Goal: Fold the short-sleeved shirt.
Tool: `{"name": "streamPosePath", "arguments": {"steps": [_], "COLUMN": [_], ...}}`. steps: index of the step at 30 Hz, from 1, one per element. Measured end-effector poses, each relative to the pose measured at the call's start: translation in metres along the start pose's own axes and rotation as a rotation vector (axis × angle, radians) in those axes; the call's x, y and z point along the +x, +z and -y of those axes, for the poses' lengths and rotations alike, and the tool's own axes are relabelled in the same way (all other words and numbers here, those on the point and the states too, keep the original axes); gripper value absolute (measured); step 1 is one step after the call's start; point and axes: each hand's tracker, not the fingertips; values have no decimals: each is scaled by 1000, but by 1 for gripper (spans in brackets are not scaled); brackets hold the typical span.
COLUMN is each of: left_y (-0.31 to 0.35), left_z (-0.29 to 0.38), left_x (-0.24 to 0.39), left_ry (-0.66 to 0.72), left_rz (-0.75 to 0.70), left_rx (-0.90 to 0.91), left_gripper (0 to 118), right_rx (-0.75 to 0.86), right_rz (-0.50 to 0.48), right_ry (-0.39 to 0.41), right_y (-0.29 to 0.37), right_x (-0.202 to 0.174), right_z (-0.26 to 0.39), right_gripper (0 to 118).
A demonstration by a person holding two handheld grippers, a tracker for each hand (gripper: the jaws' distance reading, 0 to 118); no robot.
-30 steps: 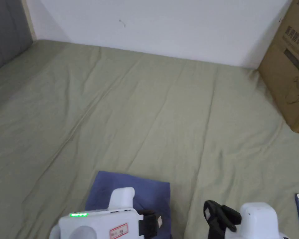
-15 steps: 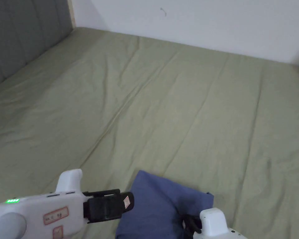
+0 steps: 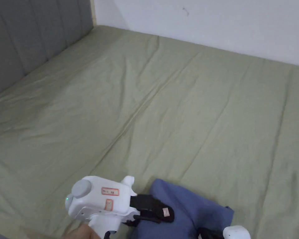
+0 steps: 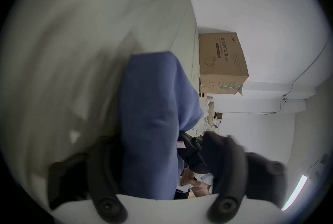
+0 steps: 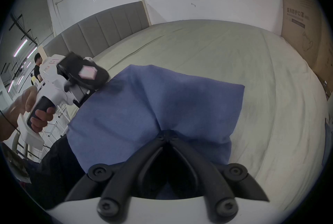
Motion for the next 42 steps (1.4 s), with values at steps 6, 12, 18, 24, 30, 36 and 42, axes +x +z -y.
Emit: {"name": "streamPosePath", "arguments": {"steps": [6, 12, 18, 24, 30, 36, 42], "left_y": [32, 191, 394, 462, 474, 472, 421], "left_z": [-17, -79, -164, -216, -229, -193, -103], "left_x": [-9, -28, -61, -108, -123, -6, 118], "left_ry": [-65, -98, -61, 32, 277, -19, -371], "left_rz": [28, -55, -252, -464, -849, -1126, -1167], "left_rx": [-25, 18, 126, 144, 64, -6, 206], "left_gripper": [18, 17, 17, 17, 69, 72, 79], "right_rx": [13, 37, -60, -135, -107, -5, 92], "right_rz": [-28, -83, -106, -159, -197, -199, -138], "right_ry": [-55, -60, -25, -41, -16, -47, -31], "right_y": [22, 54, 35, -1, 4, 34, 77], "right_x": [-1, -27, -64, -93, -106, -101, -97], "right_z": [-16, -46, -53, -68, -87, -89, -84], "right_gripper": [0, 0, 0, 0, 0, 0, 0]}}
